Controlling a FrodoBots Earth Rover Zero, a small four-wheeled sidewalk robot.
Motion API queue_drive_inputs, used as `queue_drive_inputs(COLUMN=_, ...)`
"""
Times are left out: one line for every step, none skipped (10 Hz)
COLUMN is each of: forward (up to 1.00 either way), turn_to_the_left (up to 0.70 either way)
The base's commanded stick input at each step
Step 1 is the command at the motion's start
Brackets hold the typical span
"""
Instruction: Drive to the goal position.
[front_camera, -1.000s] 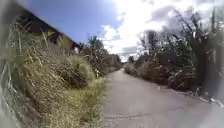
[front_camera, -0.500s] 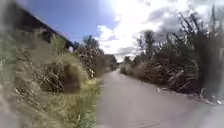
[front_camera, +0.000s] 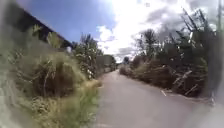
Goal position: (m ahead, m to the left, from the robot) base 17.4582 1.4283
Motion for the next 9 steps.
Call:
queue_drive_inputs(forward=0.70, turn_to_the_left=0.00)
queue_drive_inputs(forward=0.70, turn_to_the_left=0.00)
queue_drive_inputs(forward=0.70, turn_to_the_left=0.00)
queue_drive_inputs(forward=0.70, turn_to_the_left=0.00)
queue_drive_inputs(forward=0.70, turn_to_the_left=0.00)
queue_drive_inputs(forward=0.70, turn_to_the_left=0.00)
queue_drive_inputs(forward=0.70, turn_to_the_left=0.00)
queue_drive_inputs(forward=0.70, turn_to_the_left=0.00)
queue_drive_inputs(forward=0.70, turn_to_the_left=0.00)
